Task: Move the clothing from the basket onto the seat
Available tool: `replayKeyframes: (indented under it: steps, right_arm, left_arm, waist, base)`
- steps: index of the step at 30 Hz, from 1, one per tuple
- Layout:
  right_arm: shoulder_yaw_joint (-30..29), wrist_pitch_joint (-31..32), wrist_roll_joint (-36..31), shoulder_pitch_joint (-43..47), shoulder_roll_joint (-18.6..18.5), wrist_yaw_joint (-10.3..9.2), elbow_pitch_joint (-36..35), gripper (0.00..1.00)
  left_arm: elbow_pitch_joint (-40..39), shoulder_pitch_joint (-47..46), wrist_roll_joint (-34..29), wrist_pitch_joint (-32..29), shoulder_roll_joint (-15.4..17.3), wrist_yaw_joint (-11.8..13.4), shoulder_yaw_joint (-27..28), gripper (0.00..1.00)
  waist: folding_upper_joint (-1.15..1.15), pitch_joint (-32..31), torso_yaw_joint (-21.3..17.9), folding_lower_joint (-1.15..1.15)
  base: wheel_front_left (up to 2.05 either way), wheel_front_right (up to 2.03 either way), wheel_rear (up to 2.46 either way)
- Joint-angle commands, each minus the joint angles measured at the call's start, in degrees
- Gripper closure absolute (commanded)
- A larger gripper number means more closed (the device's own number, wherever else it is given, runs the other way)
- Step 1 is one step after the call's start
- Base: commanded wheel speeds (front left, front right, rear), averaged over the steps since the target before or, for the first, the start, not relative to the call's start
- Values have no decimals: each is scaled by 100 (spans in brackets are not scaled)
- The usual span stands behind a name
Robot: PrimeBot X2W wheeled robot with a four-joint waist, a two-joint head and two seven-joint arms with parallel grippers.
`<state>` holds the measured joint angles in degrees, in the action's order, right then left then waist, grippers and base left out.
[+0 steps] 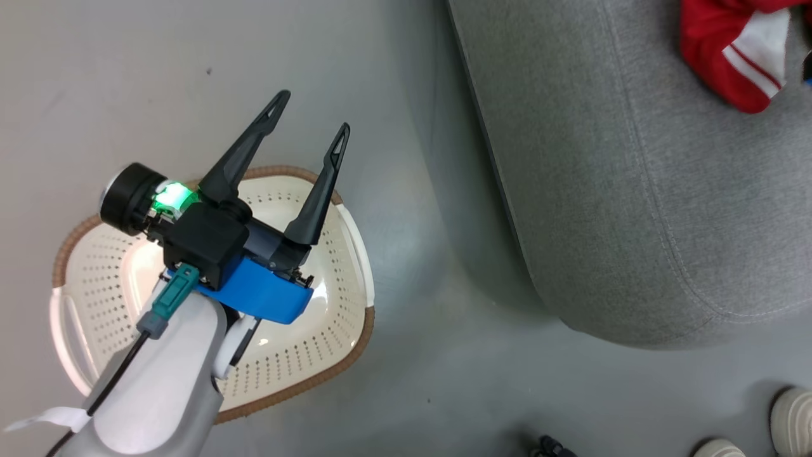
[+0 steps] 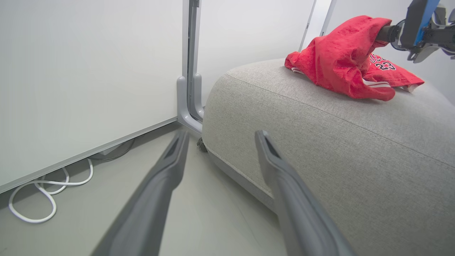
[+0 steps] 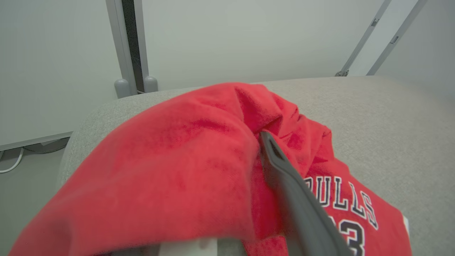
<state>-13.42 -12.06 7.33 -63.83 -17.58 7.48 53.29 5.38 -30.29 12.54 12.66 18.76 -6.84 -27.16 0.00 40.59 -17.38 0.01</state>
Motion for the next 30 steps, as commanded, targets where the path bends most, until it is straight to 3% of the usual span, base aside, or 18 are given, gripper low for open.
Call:
replayKeyframes:
  steps: [1, 10, 18, 24, 30]
  right_arm:
    - [156, -67, 5, 242, -14, 3, 28, 0]
    - [765, -204, 326, 1260, 153, 2, -261, 0]
    - [1191, -150, 784, 2482, 357, 2, -1227, 0]
    - [1071, -56, 701, 3504, 567, 3, -2250, 0]
    - [738, 137, 435, 4596, 1070, 3, -3198, 0]
  left_arm:
    - [184, 95, 72, 98, -87, 33, -9, 0]
    - [863, 570, 365, 252, -463, 67, 115, 0]
    - [886, 1319, 513, 259, -832, 70, 607, 0]
    - [962, 1791, 459, 260, -1058, 48, 978, 0]
    - [999, 2239, 452, 260, -1250, 61, 1455, 0]
  waist:
    - [0, -383, 86, -1]
    - [0, -1519, 214, -1]
    - [0, -2522, 364, -1]
    - [0, -3085, 646, -1]
    - [0, -3499, 1022, -1]
  base:
    - [0, 0, 0]
    - [0, 0, 0]
    - [0, 0, 0]
    - [0, 0, 0]
    - [0, 0, 0]
